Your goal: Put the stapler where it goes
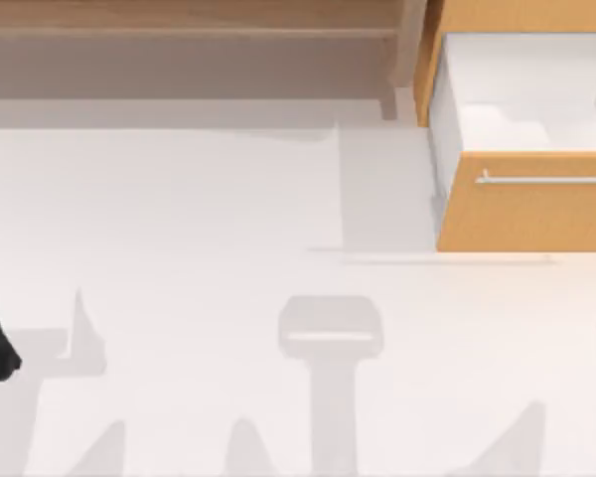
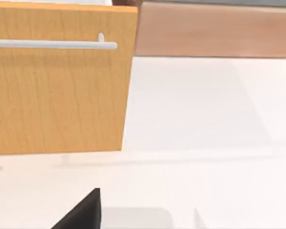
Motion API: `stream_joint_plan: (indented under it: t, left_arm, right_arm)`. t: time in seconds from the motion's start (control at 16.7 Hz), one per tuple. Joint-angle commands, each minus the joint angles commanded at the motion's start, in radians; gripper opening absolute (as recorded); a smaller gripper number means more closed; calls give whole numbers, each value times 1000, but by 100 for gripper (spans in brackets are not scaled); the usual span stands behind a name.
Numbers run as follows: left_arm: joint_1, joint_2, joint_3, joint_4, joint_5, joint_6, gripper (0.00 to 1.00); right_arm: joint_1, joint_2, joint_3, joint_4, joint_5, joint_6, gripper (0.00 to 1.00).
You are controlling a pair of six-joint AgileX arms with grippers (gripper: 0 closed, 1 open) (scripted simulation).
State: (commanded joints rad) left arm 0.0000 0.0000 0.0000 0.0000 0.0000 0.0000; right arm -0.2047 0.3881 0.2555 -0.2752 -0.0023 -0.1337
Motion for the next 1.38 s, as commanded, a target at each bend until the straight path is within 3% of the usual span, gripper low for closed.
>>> stream_joint_plan:
  t: [0.66,1.08,1.38]
  left_arm:
    - [0,0,0,0,0,0,100]
    - [0,0,0,0,0,0,100]
    - [0,0,0,0,0,0,100]
  right_arm:
    - [-400,991,499,-537,-5,-261,100]
    - [-456,1109,569,-613,-5,-298,100]
    - [-452,1146,527,-535,-5,-294,100]
